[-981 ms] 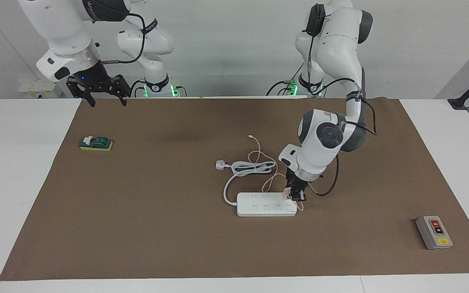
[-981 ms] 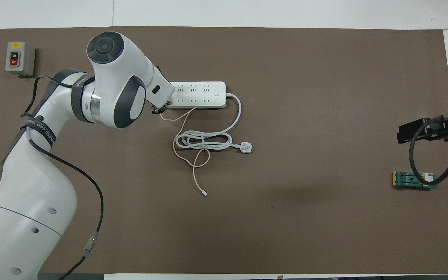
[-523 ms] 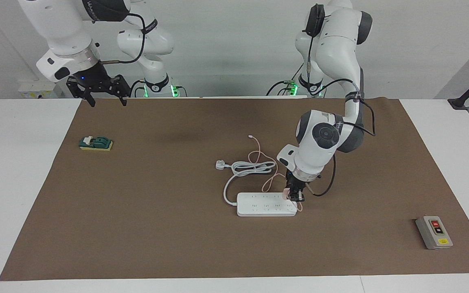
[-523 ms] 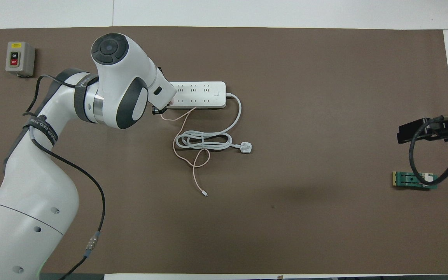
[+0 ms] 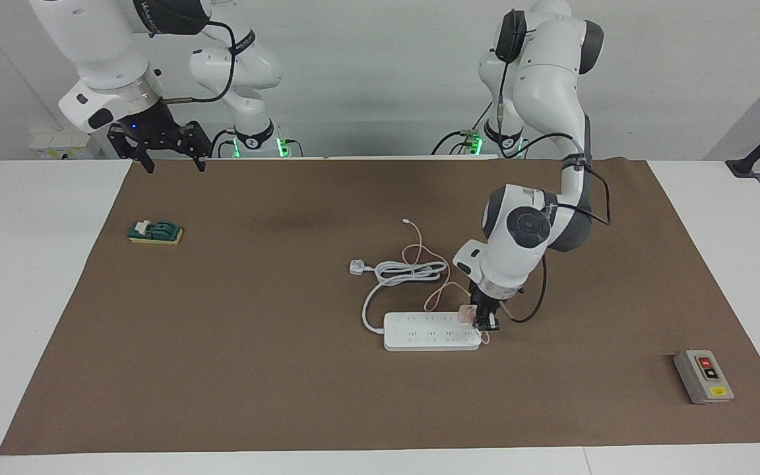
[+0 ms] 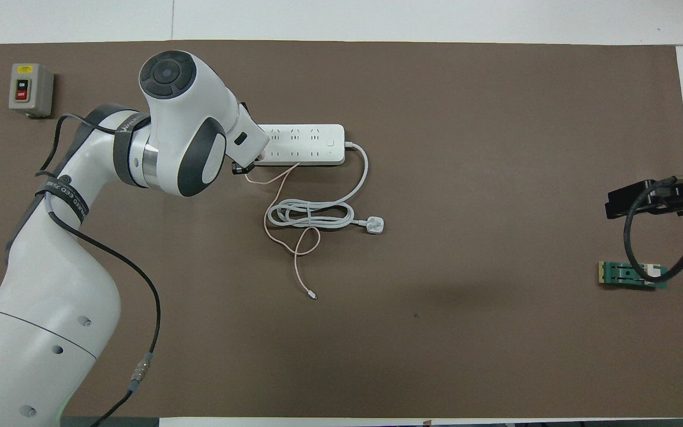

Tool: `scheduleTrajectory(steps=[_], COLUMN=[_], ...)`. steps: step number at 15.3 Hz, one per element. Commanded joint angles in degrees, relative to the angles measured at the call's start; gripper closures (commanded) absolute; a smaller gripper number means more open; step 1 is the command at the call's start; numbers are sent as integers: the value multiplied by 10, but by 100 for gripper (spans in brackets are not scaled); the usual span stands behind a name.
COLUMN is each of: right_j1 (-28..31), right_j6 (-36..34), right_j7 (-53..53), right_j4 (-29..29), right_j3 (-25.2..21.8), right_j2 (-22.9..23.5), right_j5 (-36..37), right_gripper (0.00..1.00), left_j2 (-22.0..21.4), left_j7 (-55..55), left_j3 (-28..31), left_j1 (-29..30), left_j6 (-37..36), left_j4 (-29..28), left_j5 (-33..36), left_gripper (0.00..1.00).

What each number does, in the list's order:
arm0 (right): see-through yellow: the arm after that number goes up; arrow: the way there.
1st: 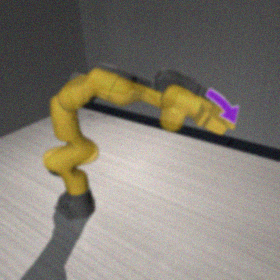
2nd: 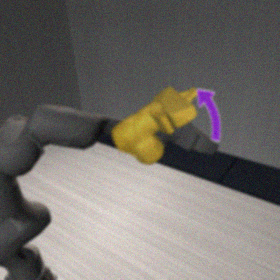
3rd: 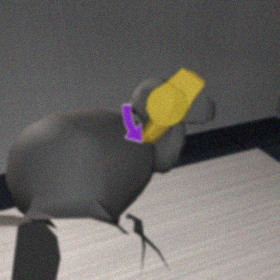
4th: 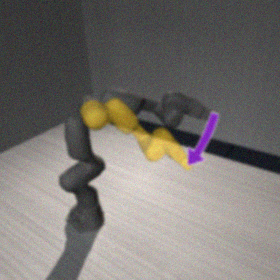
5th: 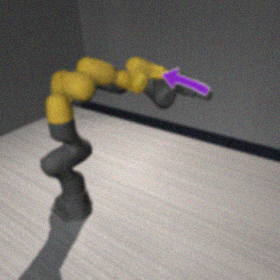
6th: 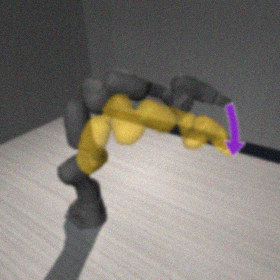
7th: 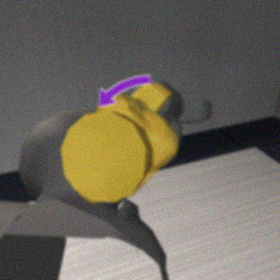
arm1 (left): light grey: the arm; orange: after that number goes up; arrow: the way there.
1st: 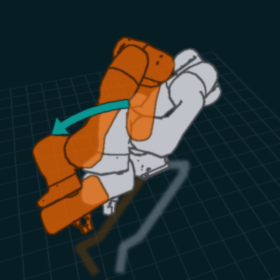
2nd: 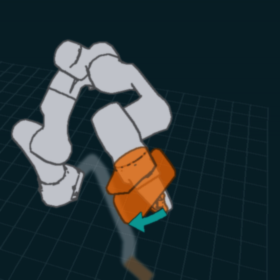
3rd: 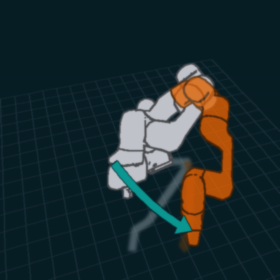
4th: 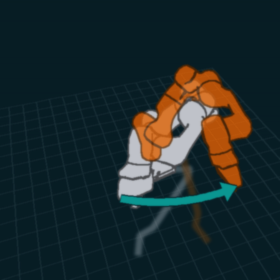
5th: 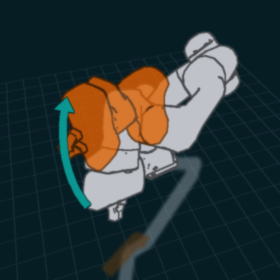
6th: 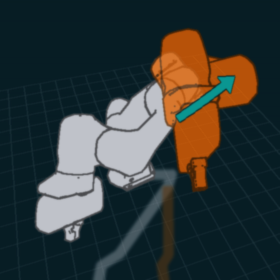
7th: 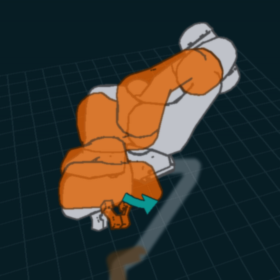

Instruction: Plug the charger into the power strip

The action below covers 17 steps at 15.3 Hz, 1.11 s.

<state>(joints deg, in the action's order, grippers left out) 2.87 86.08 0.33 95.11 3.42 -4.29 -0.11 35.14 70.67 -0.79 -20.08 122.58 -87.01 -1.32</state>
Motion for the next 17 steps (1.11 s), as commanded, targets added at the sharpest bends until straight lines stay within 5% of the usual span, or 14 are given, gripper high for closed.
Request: scheduleTrajectory(steps=[1,6,10,17], right_j1=[9,9,9,9], right_j6=[-9,-9,-10,-9], right_j7=[5,5,5,5], right_j4=[-4,-4,-3,-3], right_j3=[4,4,4,4], right_j2=[-2,-2,-2,-2], right_j5=[-10,-10,-10,-10], right_gripper=[0,0,0,0], left_j2=[10,-38,-119,-241], left_j7=[6,1,-13,-131], left_j3=[2,2,5,9], left_j1=[11,33,54,112], left_j6=[5,-35,-103,-243], left_j4=[4,5,-4,-3], left_j5=[12,-2,-73,-72], left_gripper=[0,0,0,0])
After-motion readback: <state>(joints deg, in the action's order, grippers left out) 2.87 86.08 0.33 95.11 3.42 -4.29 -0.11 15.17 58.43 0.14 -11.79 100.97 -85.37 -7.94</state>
